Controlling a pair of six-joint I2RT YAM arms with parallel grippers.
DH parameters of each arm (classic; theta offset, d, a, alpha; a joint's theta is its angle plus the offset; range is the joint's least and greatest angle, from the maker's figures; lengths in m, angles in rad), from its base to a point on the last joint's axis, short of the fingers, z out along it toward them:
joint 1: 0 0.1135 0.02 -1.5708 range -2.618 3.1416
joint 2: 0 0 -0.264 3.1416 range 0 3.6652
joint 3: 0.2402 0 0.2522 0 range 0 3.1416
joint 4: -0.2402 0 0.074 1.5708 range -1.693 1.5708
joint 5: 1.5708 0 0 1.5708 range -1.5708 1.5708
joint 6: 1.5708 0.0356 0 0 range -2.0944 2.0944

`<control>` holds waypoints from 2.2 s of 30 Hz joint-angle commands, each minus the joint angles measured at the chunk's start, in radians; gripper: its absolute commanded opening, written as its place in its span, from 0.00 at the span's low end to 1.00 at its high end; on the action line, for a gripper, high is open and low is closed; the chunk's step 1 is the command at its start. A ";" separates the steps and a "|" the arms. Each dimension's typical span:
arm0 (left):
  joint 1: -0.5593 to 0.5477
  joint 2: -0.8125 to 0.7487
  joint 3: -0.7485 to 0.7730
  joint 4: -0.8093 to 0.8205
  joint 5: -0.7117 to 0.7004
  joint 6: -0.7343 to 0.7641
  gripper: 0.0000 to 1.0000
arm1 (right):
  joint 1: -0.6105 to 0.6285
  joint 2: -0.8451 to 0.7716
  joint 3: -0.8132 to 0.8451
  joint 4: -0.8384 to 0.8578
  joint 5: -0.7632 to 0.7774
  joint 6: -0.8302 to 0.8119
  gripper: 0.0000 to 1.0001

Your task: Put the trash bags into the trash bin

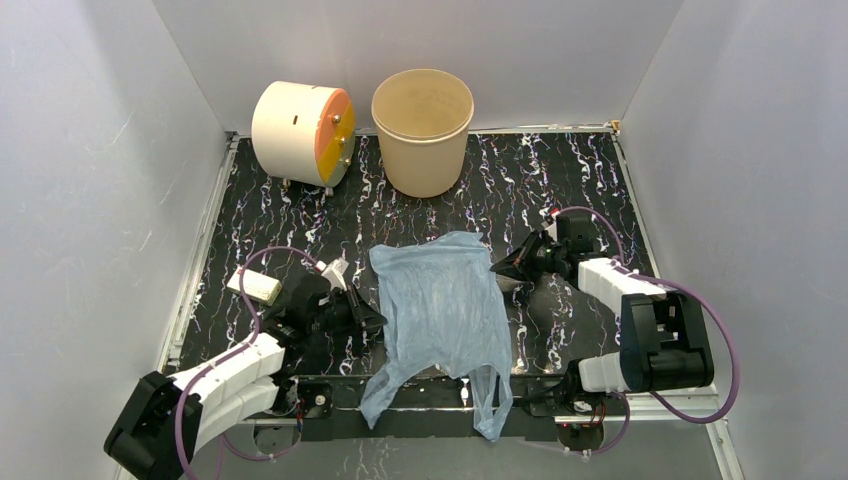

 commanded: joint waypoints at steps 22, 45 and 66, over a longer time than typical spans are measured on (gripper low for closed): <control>0.192 0.252 0.294 -0.107 -0.034 0.185 0.03 | -0.253 0.145 0.302 -0.244 -0.217 -0.264 0.43; 0.005 0.103 0.344 -0.264 0.102 0.233 0.71 | -0.235 -0.007 -0.072 -0.068 -0.319 -0.192 0.62; -0.170 0.323 0.365 -0.208 -0.141 0.199 0.01 | -0.152 -0.016 -0.073 0.051 -0.379 -0.125 0.30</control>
